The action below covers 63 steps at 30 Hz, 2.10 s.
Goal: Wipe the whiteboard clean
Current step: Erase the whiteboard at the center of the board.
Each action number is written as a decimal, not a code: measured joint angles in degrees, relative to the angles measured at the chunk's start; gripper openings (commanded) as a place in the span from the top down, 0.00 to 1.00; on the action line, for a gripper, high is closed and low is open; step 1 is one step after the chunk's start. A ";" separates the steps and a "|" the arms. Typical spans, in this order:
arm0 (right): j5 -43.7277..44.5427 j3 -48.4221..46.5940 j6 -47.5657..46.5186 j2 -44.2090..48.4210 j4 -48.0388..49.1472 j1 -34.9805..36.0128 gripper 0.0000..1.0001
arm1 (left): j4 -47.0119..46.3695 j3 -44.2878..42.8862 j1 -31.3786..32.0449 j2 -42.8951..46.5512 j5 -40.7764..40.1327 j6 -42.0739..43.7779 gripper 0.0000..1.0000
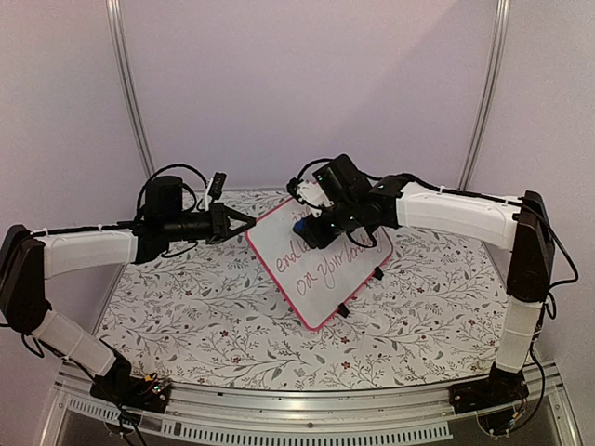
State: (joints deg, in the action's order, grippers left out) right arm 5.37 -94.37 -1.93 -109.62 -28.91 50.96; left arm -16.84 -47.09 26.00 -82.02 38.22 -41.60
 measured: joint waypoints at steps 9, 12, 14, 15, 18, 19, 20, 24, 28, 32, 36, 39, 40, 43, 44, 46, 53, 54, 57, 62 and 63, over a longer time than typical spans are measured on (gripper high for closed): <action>0.24 -3.10 -0.02 -1.38 -0.13 -0.39 0.95 | 0.02 0.00 0.00 0.00 -0.28 0.00 1.00; 0.46 -4.44 -0.17 -1.88 -0.17 -0.48 0.95 | 0.00 0.00 0.02 0.00 -0.09 0.00 1.00; 0.70 -5.57 -0.37 -2.43 -0.20 -0.52 0.95 | 0.00 0.00 0.02 0.00 -0.09 0.00 1.00; 0.87 -6.12 -0.44 -2.67 -0.15 -0.52 0.96 | 0.00 0.00 0.02 0.00 -0.09 0.00 1.00; 1.55 -7.50 -0.57 -3.28 0.11 -0.52 0.96 | 0.00 0.00 0.02 0.00 -0.04 0.02 1.00; 1.64 -7.78 -0.61 -3.39 0.37 -0.55 0.96 | 0.00 0.00 0.02 0.00 0.00 0.02 1.00; 1.75 -8.07 -0.66 -3.50 0.55 -0.59 0.96 | -0.04 0.00 0.04 0.00 0.09 0.02 1.00; 1.81 -8.37 -0.72 -3.65 1.33 -0.76 0.96 | -0.09 0.00 0.09 0.00 0.13 0.02 1.00; 1.79 -6.88 -0.70 -3.54 3.30 -0.79 0.96 | 0.04 0.00 0.09 0.00 -0.04 0.00 1.00; 1.68 -2.32 -0.50 -1.95 8.07 -0.79 0.96 | 0.28 0.00 0.09 0.00 -0.11 0.00 1.00; 1.57 3.13 -0.26 0.35 10.69 -0.81 0.96 | 0.26 0.00 0.09 0.00 -0.07 0.00 1.00; 1.57 5.60 -0.04 1.55 11.65 -0.85 0.96 | 0.20 0.00 0.09 0.00 -0.02 0.00 1.00; 1.57 6.32 0.07 1.86 11.85 -0.85 0.96 | 0.20 0.00 0.11 0.00 0.00 0.00 1.00; 1.60 7.93 0.57 2.58 12.46 -0.87 0.96 | 0.17 0.00 0.11 0.00 0.04 0.02 1.00; 1.62 8.50 0.68 2.84 12.50 -0.87 0.96 | 0.17 0.00 0.11 0.00 0.07 0.00 1.00; 1.66 9.62 0.90 3.34 12.57 -0.90 0.96 | 0.15 0.00 0.11 0.00 0.09 0.00 1.00; 1.97 12.87 1.11 5.03 12.57 -0.92 0.97 | -0.04 0.00 0.17 0.00 0.31 0.00 1.00; 1.99 13.09 1.09 5.16 12.55 -0.94 0.96 | -0.04 0.00 0.20 0.00 0.31 0.00 1.00; 1.95 13.20 1.09 5.25 12.55 -1.05 0.97 | -0.11 0.00 0.20 0.00 0.33 0.00 1.00; 1.64 12.57 1.09 5.22 11.78 -1.20 0.97 | -0.24 0.00 0.22 0.00 0.37 0.00 1.00; 1.66 12.09 1.09 5.20 11.21 -1.27 0.97 | -0.33 0.00 0.26 0.00 0.37 0.00 1.00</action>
State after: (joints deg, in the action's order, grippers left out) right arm 7.03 -82.28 -0.84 -104.42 -17.69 49.69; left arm -17.17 -47.09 26.26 -82.02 38.59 -41.60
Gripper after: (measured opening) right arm 0.213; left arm 0.030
